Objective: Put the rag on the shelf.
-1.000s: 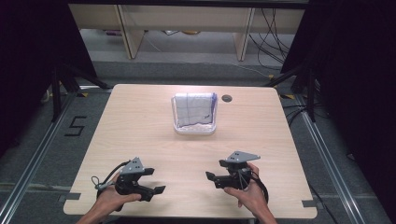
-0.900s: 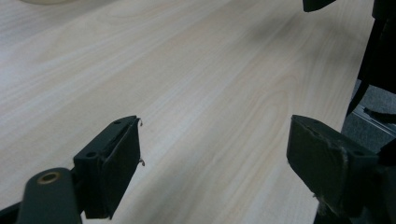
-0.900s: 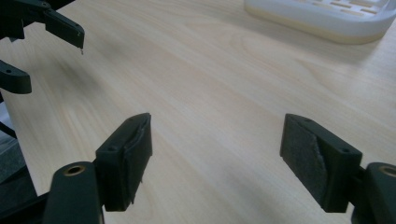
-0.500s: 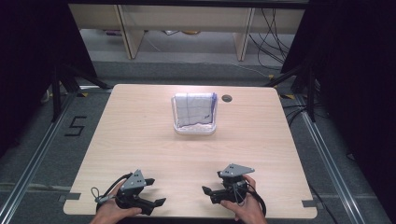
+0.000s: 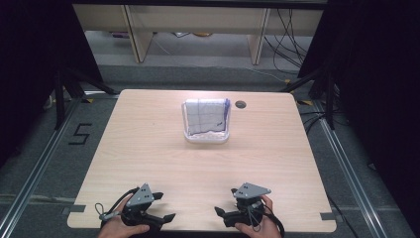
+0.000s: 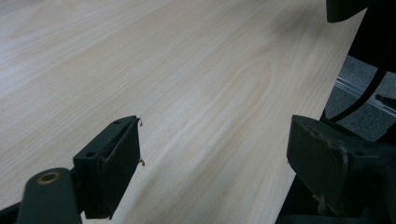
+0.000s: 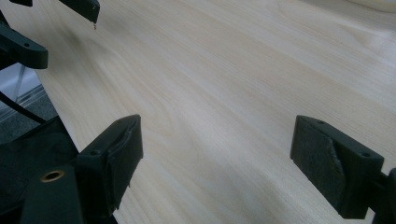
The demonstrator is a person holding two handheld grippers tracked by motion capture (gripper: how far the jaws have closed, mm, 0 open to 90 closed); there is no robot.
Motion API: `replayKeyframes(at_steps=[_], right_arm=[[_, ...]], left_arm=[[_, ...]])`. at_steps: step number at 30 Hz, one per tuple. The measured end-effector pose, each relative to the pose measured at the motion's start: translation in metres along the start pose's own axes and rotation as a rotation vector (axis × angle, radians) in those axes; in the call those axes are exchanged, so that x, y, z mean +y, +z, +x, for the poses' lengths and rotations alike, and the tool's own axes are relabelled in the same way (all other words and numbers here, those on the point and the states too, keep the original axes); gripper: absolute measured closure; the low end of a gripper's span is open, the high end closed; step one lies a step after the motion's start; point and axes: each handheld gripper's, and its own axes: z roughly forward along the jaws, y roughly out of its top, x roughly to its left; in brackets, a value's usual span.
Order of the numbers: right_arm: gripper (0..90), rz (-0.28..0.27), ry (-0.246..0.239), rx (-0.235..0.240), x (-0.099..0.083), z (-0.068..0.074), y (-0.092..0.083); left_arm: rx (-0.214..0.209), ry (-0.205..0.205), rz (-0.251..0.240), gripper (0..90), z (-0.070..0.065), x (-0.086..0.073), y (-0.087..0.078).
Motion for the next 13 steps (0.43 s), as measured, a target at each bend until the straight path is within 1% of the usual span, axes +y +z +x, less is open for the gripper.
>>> replayKeyframes(at_steps=[1,2,3,4,5,6,7,8,10,12,13], right_arm=[[18.2,0.005,0.009,-0.011,-0.0002,0.0007,-0.0007],[18.2,0.005,0.009,-0.011,-0.0002,0.0007,-0.0007],[18.1,0.008,0.002,-0.008,-0.0004,-0.0001,0.0007],[18.1,0.008,0.002,-0.008,-0.0004,-0.0001,0.0007],[18.1,0.008,-0.006,-0.002,-0.0004,-0.0003,0.0013],[18.2,0.006,0.001,-0.012,-0.0005,0.001,0.0008],[18.3,0.007,0.001,-0.01,-0.0005,0.0011,0.001],[18.3,0.008,-0.005,-0.008,-0.0004,0.0012,0.0011],[18.4,0.01,-0.012,-0.008,-0.0005,0.0007,0.001],[18.4,0.009,-0.013,-0.011,-0.0006,0.0001,0.0008],[19.0,0.008,-0.019,-0.005,-0.0005,-0.0013,0.0012]], left_arm=[[0.003,0.007,-0.001,16.7,0.0,0.0,0.0013],[0.003,0.007,-0.001,16.7,0.0,0.0,0.0013],[0.01,0.003,-0.021,16.8,0.0003,0.0002,0.0029],[0.01,0.003,-0.021,16.7,0.0003,0.0002,0.0029],[0.009,0.003,-0.008,16.7,0.0007,0.0007,0.0011],[0.009,-0.001,-0.01,16.7,0.0005,0.0005,0.0011],[0.013,0.003,-0.007,16.8,0.0006,0.0002,0.0012],[0.008,0.006,0.006,16.7,0.0016,0.0007,0.0012],[0.015,0.002,-0.006,16.7,0.0019,0.0006,0.0027],[0.02,0.008,0.002,16.7,0.003,0.0006,0.0025],[0.022,0.0,-0.002,16.7,0.0037,0.0004,0.0028]])
